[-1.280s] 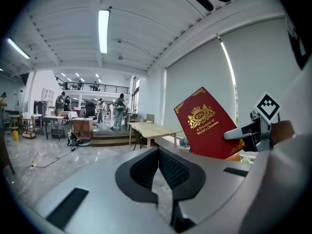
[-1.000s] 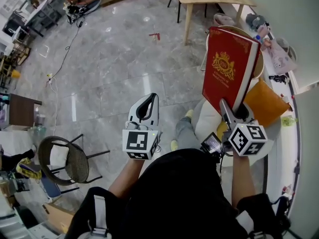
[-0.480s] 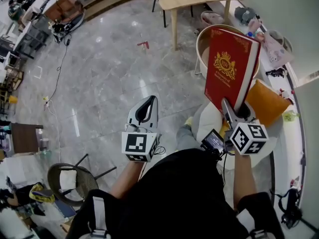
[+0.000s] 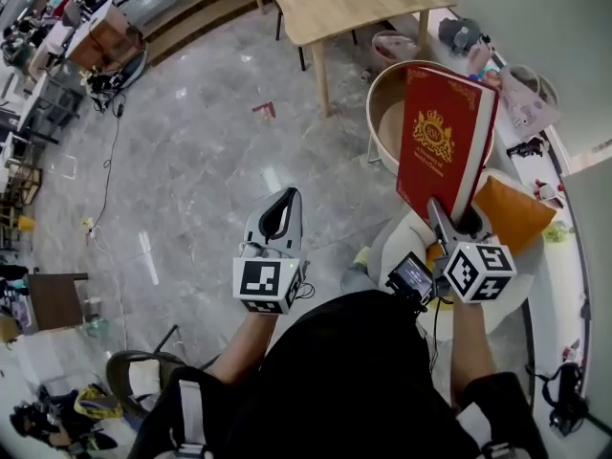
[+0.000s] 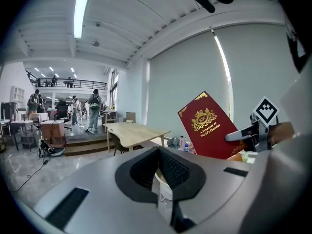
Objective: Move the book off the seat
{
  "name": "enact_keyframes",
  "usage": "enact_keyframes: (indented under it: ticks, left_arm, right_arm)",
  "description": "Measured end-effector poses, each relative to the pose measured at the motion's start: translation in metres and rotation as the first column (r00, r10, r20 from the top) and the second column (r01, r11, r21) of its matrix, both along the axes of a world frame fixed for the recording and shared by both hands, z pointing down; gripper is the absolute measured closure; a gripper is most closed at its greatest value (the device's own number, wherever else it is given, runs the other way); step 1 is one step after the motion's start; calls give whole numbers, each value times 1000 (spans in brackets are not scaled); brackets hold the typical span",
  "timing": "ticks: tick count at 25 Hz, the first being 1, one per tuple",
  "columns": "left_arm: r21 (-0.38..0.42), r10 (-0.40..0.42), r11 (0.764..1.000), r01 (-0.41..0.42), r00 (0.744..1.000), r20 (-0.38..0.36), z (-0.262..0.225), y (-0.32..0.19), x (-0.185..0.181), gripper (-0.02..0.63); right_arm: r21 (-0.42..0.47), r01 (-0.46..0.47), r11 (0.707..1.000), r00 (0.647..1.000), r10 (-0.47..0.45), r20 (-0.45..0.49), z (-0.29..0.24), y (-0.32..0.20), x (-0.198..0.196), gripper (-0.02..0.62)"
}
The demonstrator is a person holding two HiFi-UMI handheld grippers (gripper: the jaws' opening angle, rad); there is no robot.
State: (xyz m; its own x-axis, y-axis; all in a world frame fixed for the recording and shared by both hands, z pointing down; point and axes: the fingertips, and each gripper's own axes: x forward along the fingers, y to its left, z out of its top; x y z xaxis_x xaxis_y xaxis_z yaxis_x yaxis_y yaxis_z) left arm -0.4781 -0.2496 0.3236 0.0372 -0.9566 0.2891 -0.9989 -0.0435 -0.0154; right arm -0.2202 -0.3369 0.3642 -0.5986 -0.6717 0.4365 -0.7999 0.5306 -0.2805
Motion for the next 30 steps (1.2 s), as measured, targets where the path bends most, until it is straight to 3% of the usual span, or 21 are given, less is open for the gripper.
enact_keyframes:
  ticks: [17,30]
  left_arm:
    - [13,124,992,-124,992,-17,10,-109,4,592]
    - [-4,318,948,-318,947,-54,31,-259,8,592]
  right_arm:
    - [43,-100,994,992,102,-73,1,-71,18,350]
    - [18,-207,978,960,207,-187,26,-159,16,350]
